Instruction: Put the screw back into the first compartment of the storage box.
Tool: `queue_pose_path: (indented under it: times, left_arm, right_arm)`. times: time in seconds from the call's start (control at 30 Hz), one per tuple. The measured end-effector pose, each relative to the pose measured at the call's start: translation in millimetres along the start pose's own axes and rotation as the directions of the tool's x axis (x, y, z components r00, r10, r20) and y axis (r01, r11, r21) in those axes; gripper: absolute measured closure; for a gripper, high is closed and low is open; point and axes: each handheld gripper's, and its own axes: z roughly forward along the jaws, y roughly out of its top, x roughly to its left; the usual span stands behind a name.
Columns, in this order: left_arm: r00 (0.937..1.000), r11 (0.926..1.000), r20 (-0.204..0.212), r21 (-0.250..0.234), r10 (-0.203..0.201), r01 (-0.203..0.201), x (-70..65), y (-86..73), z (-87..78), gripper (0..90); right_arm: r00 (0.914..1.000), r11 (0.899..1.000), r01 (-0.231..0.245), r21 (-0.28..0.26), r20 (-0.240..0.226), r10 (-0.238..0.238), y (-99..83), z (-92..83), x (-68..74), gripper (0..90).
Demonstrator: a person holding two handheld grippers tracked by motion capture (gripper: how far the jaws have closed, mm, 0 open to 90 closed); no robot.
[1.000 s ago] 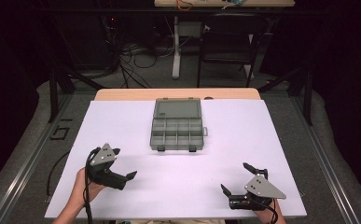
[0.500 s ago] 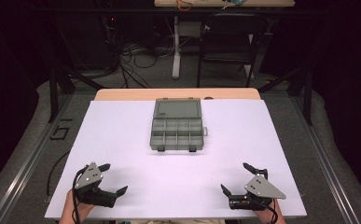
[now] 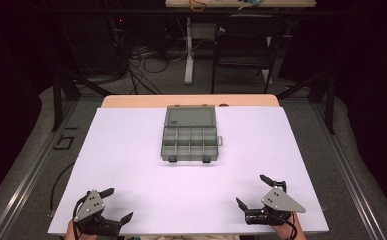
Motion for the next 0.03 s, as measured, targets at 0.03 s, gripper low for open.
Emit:
queue_pose_path:
  times: [0.03]
  left_arm:
    - [1.0000, 1.0000, 0.004, 0.001, -0.005, 0.005, 0.8, -0.2, -0.1, 0.0]
  right_arm:
    - [1.0000, 1.000, -0.003, -0.017, 0.008, 0.003, -0.4, 1.6, 0.4, 0.0]
